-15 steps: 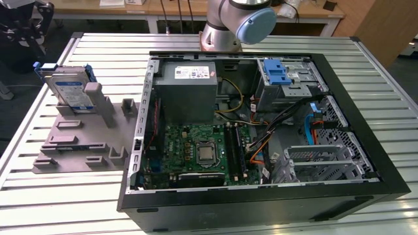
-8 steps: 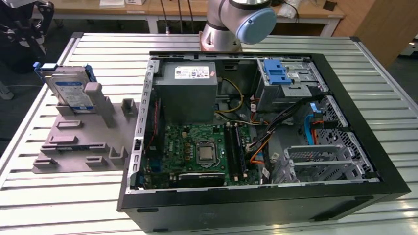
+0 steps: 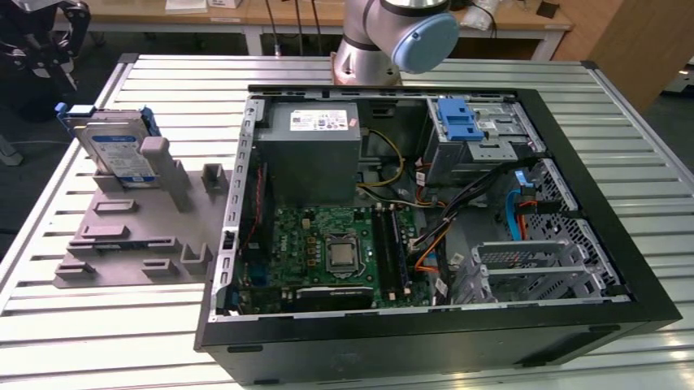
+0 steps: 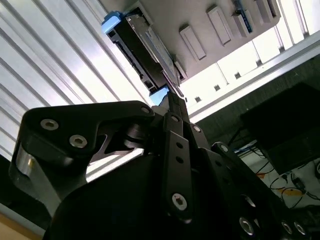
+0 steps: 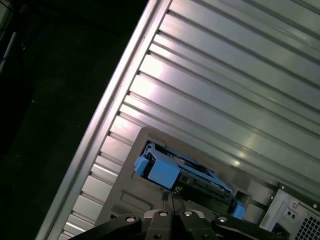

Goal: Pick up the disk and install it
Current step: 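Pick up the disk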

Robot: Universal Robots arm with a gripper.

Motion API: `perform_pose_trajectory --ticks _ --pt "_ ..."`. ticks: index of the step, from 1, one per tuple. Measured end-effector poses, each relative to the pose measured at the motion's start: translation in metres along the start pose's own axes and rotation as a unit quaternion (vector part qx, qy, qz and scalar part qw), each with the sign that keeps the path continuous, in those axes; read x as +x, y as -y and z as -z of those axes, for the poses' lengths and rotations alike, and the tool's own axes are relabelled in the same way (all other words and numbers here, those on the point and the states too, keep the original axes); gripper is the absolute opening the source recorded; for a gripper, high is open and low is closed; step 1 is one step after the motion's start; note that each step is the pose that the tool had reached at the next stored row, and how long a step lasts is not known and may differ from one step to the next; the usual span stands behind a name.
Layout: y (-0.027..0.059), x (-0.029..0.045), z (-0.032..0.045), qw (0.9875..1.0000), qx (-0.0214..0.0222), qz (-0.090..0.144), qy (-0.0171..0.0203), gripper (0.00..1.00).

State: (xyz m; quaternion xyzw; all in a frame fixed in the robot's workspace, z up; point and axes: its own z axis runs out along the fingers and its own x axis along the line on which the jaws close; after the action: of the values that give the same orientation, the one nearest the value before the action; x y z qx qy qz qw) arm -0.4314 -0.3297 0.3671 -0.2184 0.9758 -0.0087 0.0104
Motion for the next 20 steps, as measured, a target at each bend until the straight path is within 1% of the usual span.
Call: perform_pose_trajectory --ticks 4,8,20 --pt "0.0000 0.0000 0.0000 0.9999 -0.0002 0.011 0.0002 0.11" --pt "0.0000 0.0000 0.0000 0.9999 -0.0003 0.017 0.0004 0.11" --pt "0.0000 0.0000 0.0000 0.9998 -0.0003 0.018 0.0004 0.11"
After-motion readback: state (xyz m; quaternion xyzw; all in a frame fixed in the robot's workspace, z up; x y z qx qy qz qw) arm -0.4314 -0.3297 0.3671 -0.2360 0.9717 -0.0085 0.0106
